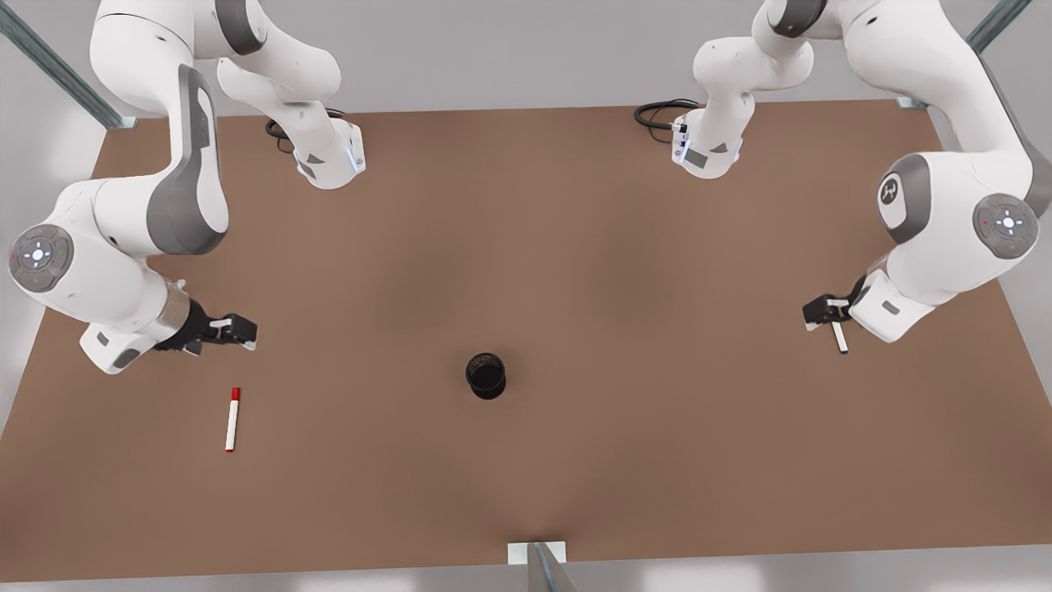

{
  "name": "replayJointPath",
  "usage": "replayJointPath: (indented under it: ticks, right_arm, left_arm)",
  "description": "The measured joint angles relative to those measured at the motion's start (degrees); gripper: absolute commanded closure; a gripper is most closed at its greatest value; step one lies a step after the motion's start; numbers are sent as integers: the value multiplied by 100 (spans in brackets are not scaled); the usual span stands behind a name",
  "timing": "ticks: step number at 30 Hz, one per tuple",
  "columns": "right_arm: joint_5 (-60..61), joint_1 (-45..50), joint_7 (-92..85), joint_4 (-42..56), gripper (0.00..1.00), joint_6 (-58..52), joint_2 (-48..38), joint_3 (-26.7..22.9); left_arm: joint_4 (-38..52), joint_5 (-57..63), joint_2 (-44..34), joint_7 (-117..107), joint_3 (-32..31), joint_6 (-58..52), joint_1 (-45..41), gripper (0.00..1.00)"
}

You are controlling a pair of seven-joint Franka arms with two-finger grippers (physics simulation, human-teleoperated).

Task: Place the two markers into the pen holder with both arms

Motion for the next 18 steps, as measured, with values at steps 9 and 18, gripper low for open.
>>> replayJointPath:
  ticks: [9,18]
  right_arm:
    - [-160,110,-4,5,0,248,190,37]
    - [-247,-612,-135,-81,0,1883,1799,-4]
  left_arm:
    - [-930,-127,661,223,14,935,1108,0]
    - [-2837,-304,481,840,26,2773,1811,0]
